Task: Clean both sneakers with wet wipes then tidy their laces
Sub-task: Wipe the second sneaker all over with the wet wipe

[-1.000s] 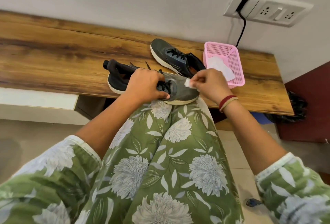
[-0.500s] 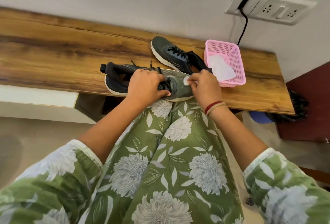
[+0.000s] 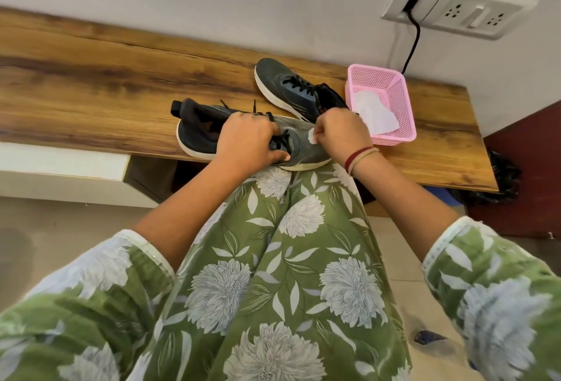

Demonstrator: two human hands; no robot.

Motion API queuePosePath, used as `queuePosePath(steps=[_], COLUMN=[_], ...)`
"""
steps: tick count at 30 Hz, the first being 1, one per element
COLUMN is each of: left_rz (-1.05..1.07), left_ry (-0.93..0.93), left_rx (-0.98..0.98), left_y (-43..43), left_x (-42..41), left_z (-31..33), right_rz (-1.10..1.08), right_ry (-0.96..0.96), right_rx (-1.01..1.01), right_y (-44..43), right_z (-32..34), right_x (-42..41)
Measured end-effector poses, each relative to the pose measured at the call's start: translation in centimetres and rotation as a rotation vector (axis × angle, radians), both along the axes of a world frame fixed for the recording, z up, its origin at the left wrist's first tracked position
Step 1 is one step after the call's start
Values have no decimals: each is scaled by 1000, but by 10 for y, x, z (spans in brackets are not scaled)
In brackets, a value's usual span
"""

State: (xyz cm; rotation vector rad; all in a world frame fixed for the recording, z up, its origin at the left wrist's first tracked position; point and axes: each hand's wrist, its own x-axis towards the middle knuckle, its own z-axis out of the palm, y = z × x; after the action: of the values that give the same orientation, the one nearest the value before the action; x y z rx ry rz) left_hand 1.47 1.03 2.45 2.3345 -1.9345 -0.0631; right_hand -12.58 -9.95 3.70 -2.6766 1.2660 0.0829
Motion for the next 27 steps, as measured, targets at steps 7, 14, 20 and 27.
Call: queuePosePath(steps=[7,14,20,27], left_rz=[-16,-11,-5,-14], left_ry=[-10,18,13,14], left_rx=[3,16,-11,-4], left_y=[1,1,3,1], left_x=[-1,3,0,0], left_z=[0,2,-1,0], right_rz=[10,55,44,3], right_ry=[-8,29,55,34], right_rx=[61,194,60,-93], right_y=[7,2,-10,-16], right_z=[-6,0,3,0], right_x=[7,16,13,8])
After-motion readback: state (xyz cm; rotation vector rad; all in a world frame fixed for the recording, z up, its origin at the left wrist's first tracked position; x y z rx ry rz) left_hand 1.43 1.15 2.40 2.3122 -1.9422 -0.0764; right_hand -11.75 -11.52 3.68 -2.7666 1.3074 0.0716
